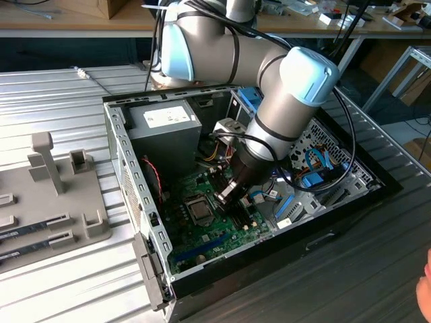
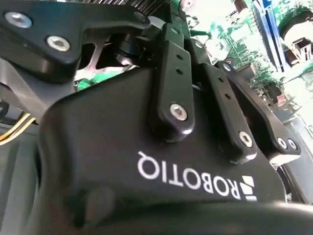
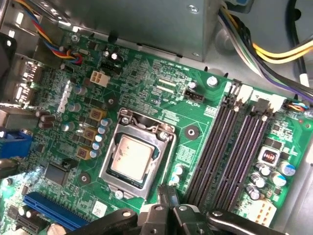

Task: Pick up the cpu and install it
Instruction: 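Install the second cpu locking lever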

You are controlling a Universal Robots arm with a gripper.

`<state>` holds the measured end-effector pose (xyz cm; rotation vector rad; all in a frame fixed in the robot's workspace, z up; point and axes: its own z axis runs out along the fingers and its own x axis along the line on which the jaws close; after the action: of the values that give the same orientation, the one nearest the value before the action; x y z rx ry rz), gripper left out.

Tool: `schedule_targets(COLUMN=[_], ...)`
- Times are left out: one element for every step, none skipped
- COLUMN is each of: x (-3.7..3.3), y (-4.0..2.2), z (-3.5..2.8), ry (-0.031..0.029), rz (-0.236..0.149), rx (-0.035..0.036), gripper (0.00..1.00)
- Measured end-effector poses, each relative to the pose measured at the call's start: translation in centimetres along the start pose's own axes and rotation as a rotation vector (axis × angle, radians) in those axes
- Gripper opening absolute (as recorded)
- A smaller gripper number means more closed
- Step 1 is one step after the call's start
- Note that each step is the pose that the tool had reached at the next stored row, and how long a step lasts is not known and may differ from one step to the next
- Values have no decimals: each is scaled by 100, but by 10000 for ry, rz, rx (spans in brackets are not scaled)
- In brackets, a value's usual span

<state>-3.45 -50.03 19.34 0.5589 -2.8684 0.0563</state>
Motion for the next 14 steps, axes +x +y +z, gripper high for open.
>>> schedule_targets(x=[7,14,16,20,29,36,39,43,43,43,42,42,41,40], y=[2,3,4,4,5,4,4,4,5,5,7,8,11,11], z=[3,3,-3,-19,-59,-89,-103,-120,-122,-122,-122,-123,-123,-124], ry=[-4,-15,-24,-44,-59,-66,-80,-131,-172,-224,-307,-370,-485,-554], rz=[-4,-9,-13,-22,-30,-36,-43,-72,-95,-122,-167,-202,-264,-303], rx=[-7,-26,-46,-87,-125,-148,-180,-305,-402,-527,-727,-878,-1153,-1324], gripper=[11,11,11,11,11,11,11,11,11,11,11,11,11,11])
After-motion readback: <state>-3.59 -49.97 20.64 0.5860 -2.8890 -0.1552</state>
